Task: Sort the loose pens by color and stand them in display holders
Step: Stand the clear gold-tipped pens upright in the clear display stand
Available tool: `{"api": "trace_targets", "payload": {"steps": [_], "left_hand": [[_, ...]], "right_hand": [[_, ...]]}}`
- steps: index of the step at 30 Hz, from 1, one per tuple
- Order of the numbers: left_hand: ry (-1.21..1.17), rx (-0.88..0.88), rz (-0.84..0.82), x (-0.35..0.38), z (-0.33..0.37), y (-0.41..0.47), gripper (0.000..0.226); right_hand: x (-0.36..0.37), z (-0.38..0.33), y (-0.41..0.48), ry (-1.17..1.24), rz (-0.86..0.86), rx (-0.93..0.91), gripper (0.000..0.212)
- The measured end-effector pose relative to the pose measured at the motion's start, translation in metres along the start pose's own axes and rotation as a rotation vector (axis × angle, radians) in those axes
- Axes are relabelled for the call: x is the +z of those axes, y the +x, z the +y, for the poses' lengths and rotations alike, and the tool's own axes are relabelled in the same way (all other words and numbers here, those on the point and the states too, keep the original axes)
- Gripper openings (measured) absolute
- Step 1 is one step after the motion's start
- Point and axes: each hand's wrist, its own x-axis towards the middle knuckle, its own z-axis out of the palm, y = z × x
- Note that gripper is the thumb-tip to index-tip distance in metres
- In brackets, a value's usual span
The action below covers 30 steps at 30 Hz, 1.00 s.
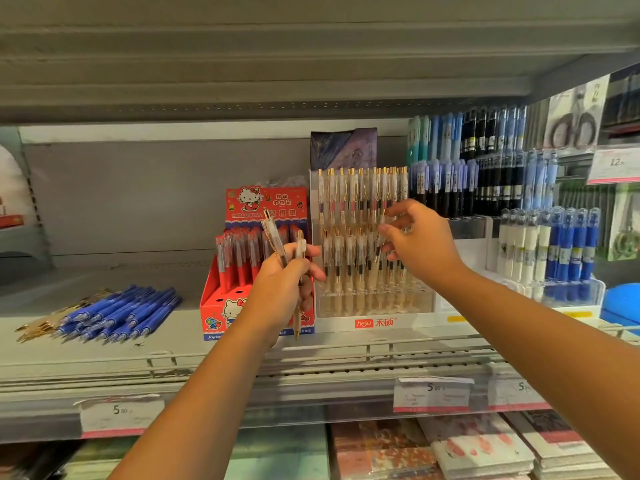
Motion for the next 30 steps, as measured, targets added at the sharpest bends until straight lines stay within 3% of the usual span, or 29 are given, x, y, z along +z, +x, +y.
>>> {"api": "trace_targets", "payload": {"steps": [6,11,19,27,30], "left_hand": [[0.102,0.023,-0.077,0.0,-0.001,-0.001,0.025],[0.034,-0.009,-0.084,0.001,-0.002,0.0,0.016],[0.002,-0.016,-0.075,0.002,-0.001,0.0,0.01],[-0.01,-0.02,-0.1,0.0,-0.004,0.002,0.014],[-0.043,-0.011,-0.117,0.0,-0.006,0.002,0.012]], "right_hand": [[0.005,-0.004,0.003,-0.123,-0.033,-0.053,0.017],[0.011,-0.003,0.001,-0.259,-0.131,-0.068,0.016],[0.009,0.005,-0.006,-0.259,-0.159,0.006,0.021],[0.009,-0.003,-0.01,-0.414,-0.056,-0.068,0.025],[0.013,-0.019,-0.019,-0.329,0.001,-0.134,0.018]]}}
